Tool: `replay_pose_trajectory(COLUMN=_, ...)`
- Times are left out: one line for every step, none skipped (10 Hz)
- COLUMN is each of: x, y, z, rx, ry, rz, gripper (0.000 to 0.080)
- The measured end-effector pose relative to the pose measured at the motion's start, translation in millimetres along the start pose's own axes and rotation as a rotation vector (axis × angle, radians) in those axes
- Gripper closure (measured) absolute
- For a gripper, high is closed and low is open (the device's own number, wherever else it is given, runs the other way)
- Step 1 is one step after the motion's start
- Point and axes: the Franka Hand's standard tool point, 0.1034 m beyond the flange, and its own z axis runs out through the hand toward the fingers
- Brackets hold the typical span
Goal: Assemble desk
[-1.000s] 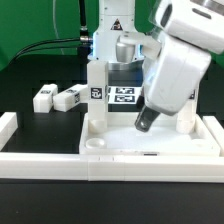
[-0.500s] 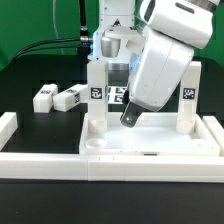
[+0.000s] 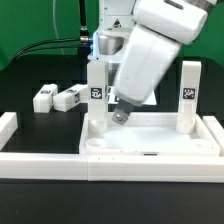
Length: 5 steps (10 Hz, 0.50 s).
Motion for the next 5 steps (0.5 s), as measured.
replay_pose_trajectory(x=-4.8, y=-2.4, z=1.8, rx=0.022, ry=-0.025, rz=0.099, gripper=0.0151)
replay_pose_trajectory(x=-3.3, y=-2.8, z=1.9, rx=0.020, ry=-0.024, rz=0.138, gripper=0.0151)
replay_pose_trajectory(x=-3.1, y=-3.0, z=2.1, rx=0.020, ry=-0.024, rz=0.242, gripper=0.0151)
replay_pose_trajectory(x=-3.1, y=-3.1, z=2.3, rx=0.020, ry=-0.025, rz=0.269, gripper=0.0151)
replay_pose_trajectory(x=-5.6, y=-5.4, z=3.5, rx=0.037, ry=-0.031, rz=0.376, gripper=0.0151)
